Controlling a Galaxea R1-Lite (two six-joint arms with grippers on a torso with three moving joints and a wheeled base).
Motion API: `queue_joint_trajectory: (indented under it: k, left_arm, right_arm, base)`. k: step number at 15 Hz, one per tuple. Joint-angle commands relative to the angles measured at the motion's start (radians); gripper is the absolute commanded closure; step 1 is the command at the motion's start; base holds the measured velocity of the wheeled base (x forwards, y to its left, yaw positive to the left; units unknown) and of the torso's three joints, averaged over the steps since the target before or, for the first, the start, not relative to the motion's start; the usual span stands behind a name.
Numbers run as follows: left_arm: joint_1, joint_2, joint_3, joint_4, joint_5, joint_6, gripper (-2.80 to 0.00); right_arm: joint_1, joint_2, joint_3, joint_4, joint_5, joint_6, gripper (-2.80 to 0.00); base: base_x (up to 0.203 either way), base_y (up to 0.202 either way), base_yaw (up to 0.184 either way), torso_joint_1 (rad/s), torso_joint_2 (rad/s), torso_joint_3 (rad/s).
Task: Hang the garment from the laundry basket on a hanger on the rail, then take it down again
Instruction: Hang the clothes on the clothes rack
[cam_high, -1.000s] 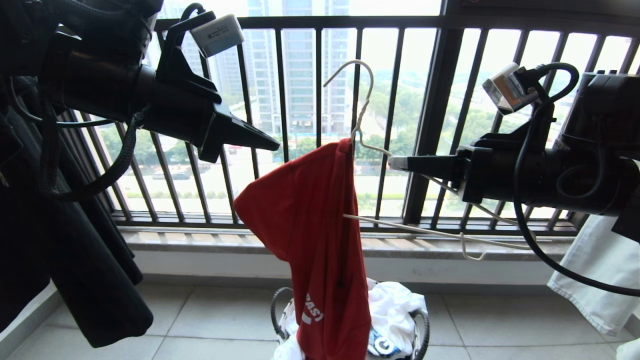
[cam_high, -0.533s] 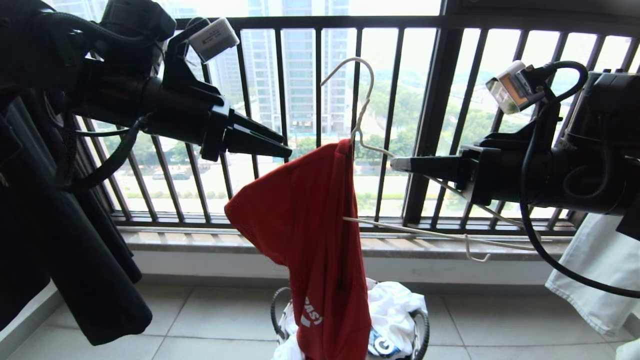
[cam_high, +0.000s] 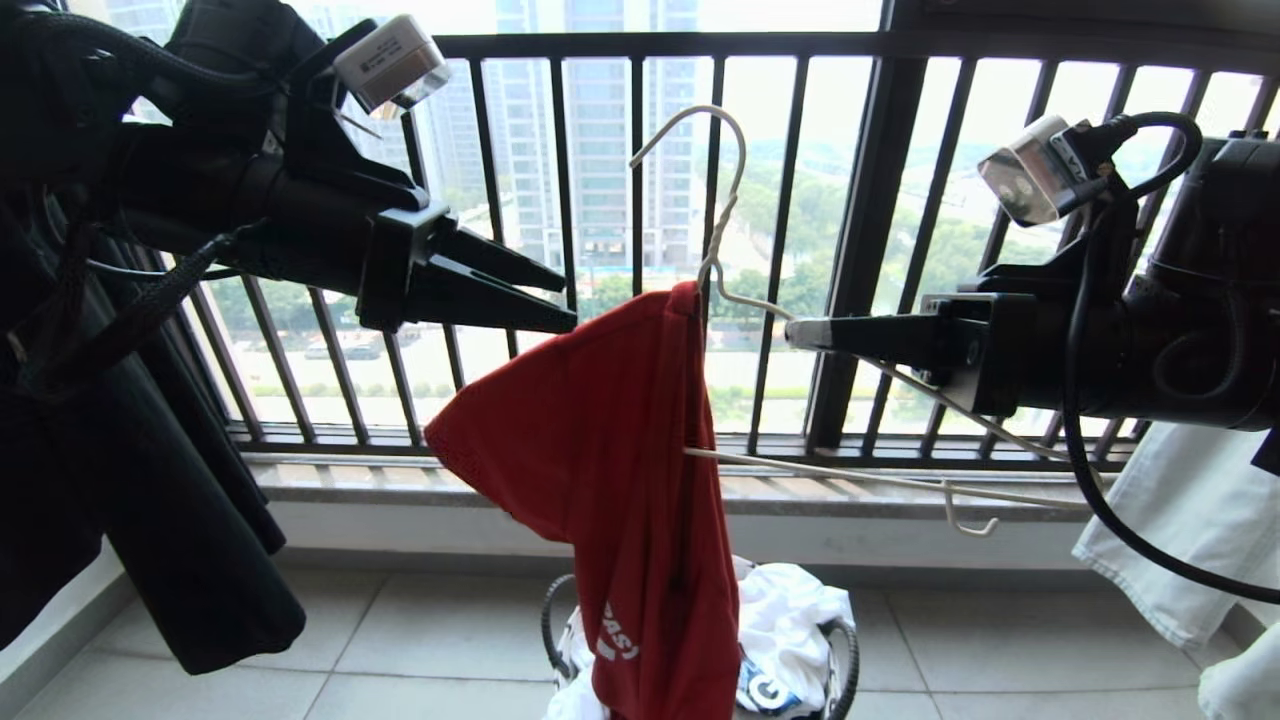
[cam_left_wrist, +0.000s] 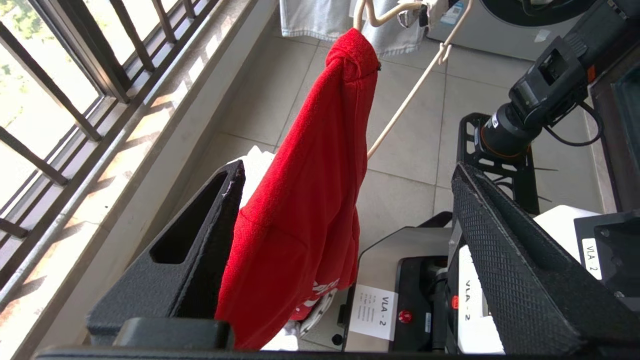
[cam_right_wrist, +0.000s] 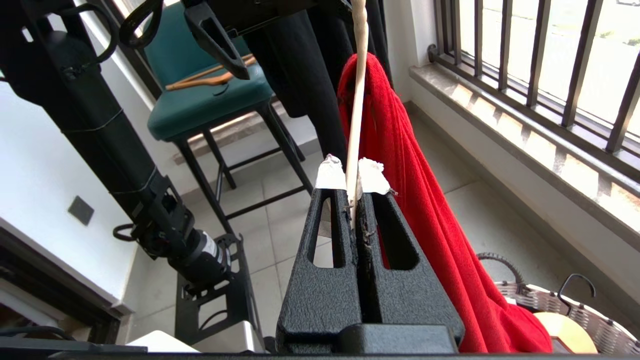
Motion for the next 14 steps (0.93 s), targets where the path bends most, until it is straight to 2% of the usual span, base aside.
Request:
queue_joint_trajectory:
  k: [1,5,10,14]
  left_arm:
    - [-0.032,-0.009,0.015,0.004,-0.005,0.002,-2.80]
    - [-0.098,-0.015,0.034,0.004,0.008,-0.002,-2.80]
    - [-0.137,-0.007,0.041,-0.004,0.102,-0.003,-2.80]
    - [-0.153,-0.015,0.036,-0.010,0.142,-0.003,-2.80]
  right_arm:
    - [0.000,-0.005,0.004,-0.004,0.016,0.014,0.00]
    - [0.000,-0.011,0.004,-0.004,0.039,0.029,0.00]
    - [0.000,-0.028,0.008,-0.004,0.066,0.046,0.00]
    - [0.000,-0.028,0.010,-0.005,0.067,0.046,0.00]
  base:
    - [0.000,0.000,0.000,0.000,0.00,0.000]
    - [0.000,0.000,0.000,0.000,0.00,0.000]
    - [0.000,0.000,0.000,0.000,0.00,0.000]
    - [0.000,0.000,0.000,0.000,0.00,0.000]
